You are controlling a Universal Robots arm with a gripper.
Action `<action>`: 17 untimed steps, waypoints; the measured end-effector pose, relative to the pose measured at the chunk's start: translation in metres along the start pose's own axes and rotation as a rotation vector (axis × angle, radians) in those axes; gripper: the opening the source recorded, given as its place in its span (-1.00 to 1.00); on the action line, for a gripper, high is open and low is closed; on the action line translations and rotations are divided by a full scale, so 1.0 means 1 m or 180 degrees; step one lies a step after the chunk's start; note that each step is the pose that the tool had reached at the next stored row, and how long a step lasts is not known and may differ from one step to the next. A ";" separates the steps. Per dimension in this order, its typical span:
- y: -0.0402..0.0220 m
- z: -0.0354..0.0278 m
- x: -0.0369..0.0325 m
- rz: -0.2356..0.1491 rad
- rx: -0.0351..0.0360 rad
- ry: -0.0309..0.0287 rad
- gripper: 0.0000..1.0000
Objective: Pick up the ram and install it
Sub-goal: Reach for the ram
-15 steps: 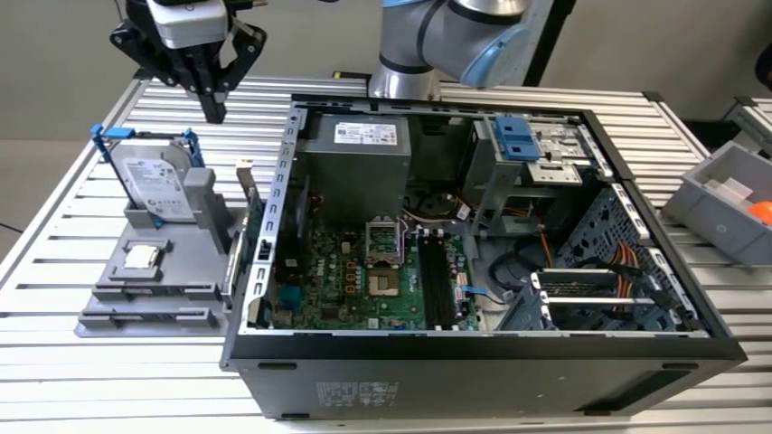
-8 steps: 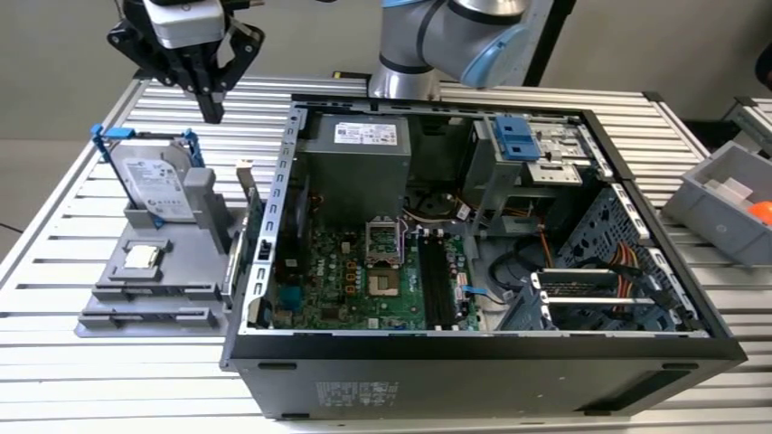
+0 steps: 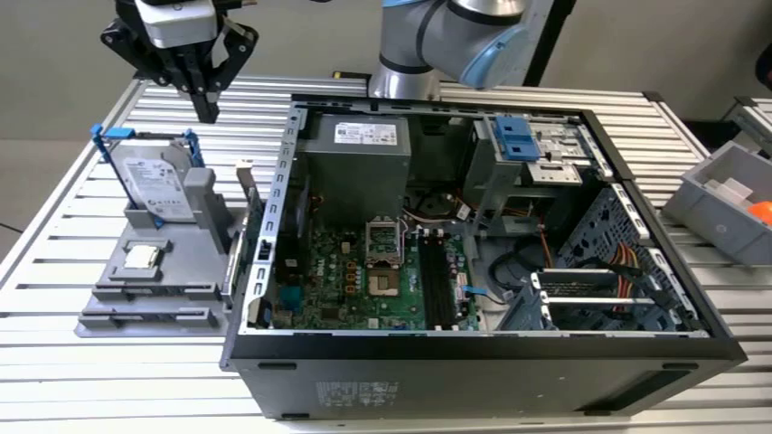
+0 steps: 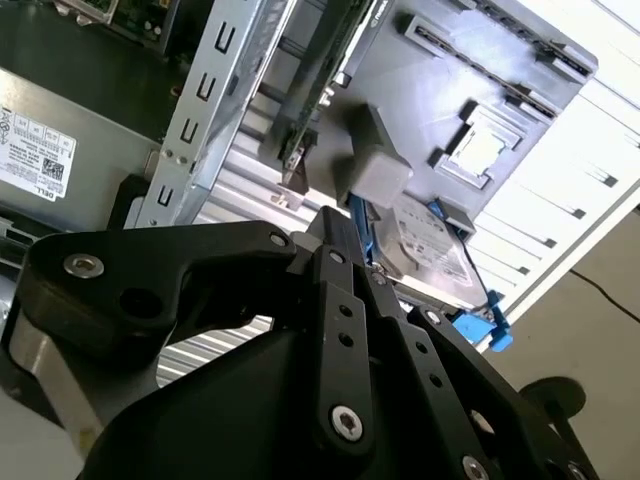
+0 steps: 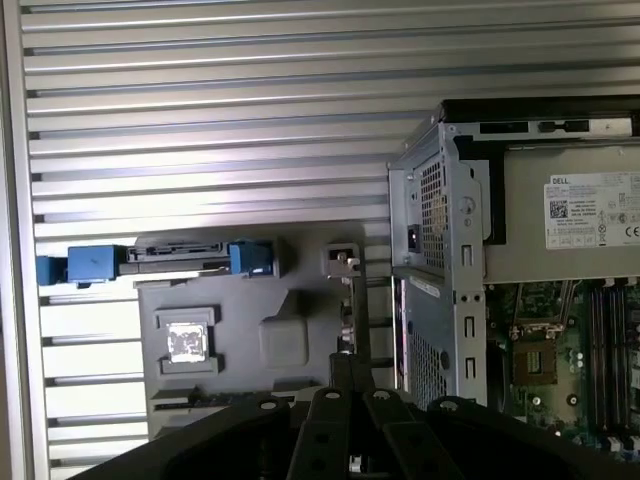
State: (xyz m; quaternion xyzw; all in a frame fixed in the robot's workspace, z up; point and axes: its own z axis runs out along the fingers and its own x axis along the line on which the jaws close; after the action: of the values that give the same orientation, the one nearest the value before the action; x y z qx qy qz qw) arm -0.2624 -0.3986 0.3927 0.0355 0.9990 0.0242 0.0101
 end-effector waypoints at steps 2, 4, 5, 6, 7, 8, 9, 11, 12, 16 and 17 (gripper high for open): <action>-0.0003 -0.0001 0.0042 0.0000 0.0000 0.0000 -1.00; -0.0005 -0.0002 0.0086 -0.0001 0.0000 0.0000 -1.00; -0.0006 -0.0002 0.0102 -0.0001 0.0000 0.0000 -1.00; -0.0007 -0.0002 0.0118 -0.0001 0.0000 0.0000 -1.00; -0.0009 -0.0002 0.0138 -0.0001 0.0000 0.0000 -1.00; -0.0010 -0.0003 0.0157 -0.0001 0.0000 0.0000 -1.00; -0.0012 -0.0004 0.0179 -0.0001 0.0000 0.0000 -1.00; -0.0015 -0.0005 0.0225 -0.0002 0.0000 0.0000 -1.00; -0.0017 -0.0005 0.0251 -0.0002 0.0000 0.0000 -1.00; -0.0023 -0.0007 0.0344 -0.0005 0.0000 0.0000 -1.00; -0.0025 -0.0008 0.0364 -0.0005 0.0000 0.0000 -1.00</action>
State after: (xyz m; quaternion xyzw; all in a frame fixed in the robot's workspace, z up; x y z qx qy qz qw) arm -0.2988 -0.3985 0.3927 0.0346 0.9991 0.0242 0.0101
